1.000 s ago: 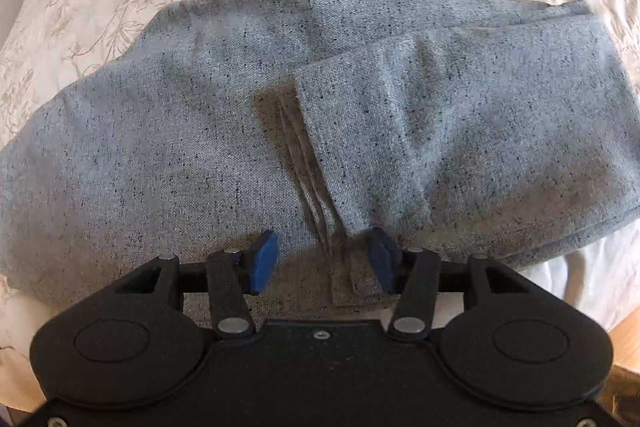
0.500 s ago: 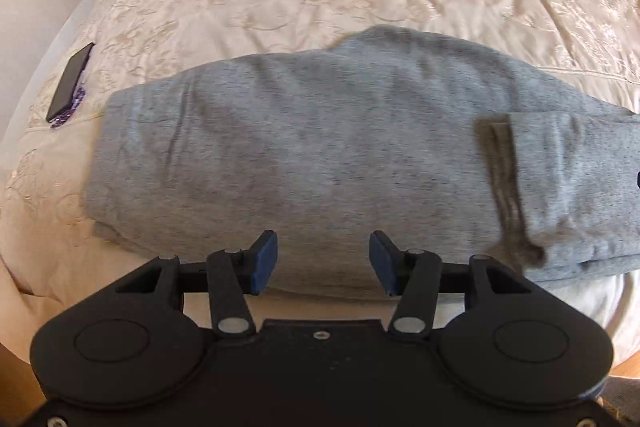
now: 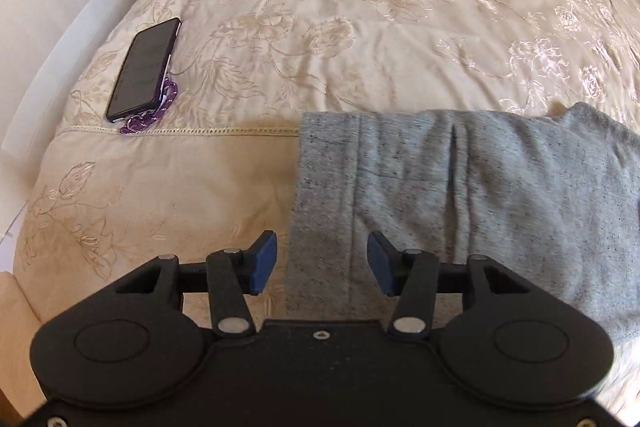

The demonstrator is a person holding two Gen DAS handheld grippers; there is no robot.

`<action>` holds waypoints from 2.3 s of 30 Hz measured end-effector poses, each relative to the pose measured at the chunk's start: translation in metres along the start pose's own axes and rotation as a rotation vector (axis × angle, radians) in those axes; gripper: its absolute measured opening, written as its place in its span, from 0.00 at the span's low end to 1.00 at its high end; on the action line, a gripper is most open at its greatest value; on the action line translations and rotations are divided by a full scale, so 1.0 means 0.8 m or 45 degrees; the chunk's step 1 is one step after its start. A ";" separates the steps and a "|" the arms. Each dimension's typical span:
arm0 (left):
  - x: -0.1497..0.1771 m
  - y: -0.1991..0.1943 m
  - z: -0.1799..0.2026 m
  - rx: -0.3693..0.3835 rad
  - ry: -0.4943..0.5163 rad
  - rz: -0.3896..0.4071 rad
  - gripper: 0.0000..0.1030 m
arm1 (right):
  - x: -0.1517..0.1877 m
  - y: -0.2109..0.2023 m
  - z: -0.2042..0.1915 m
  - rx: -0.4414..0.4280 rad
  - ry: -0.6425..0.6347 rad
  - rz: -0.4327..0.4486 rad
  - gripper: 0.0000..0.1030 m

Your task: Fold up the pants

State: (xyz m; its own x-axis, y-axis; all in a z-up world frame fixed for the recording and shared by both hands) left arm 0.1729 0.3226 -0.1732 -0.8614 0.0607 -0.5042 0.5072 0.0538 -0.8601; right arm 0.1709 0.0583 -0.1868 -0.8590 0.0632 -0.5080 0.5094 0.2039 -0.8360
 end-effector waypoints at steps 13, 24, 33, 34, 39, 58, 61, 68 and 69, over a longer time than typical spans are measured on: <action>0.015 0.056 -0.044 0.297 -0.051 -0.141 0.63 | -0.070 0.129 -0.031 0.180 0.045 -0.072 0.05; 0.047 0.072 -0.040 0.432 -0.093 -0.214 0.93 | 0.023 0.092 -0.069 0.116 0.107 -0.203 0.06; 0.020 0.032 -0.025 0.405 -0.151 -0.070 0.19 | 0.040 0.055 -0.094 0.114 0.049 -0.160 0.06; 0.015 0.023 -0.028 0.408 -0.145 -0.045 0.18 | 0.038 0.049 -0.092 0.155 0.048 -0.114 0.06; 0.000 -0.030 -0.016 0.429 -0.087 0.081 0.17 | 0.049 0.047 -0.073 0.251 0.100 -0.119 0.06; -0.054 -0.214 0.259 0.513 0.230 0.425 0.14 | 0.085 -0.079 0.109 -0.020 0.283 -0.005 0.09; -0.047 -0.216 0.358 0.582 0.298 0.421 0.11 | 0.091 -0.103 0.170 0.006 0.332 0.017 0.09; 0.017 -0.136 0.555 0.721 0.402 0.169 0.13 | 0.111 -0.146 0.317 0.195 0.413 0.013 0.10; 0.025 -0.133 0.565 0.707 0.418 0.142 0.15 | 0.112 -0.150 0.333 0.216 0.423 0.008 0.14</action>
State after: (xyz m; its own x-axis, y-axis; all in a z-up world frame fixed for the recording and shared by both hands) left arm 0.0899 -0.1324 -0.1267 -0.7074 0.3424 -0.6183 0.4288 -0.4876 -0.7605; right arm 0.0465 -0.2210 -0.1870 -0.8112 0.3834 -0.4417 0.4921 0.0393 -0.8697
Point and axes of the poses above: each gripper's, at about its wrist camera, not at the fingertips, and y roughly the way its jaws point, z to its right, x to its underside, the point moved 1 cm from there along y, roughly the way its jaws point, and after that the axes turned 8 degrees about z, right-handed, at the moved point
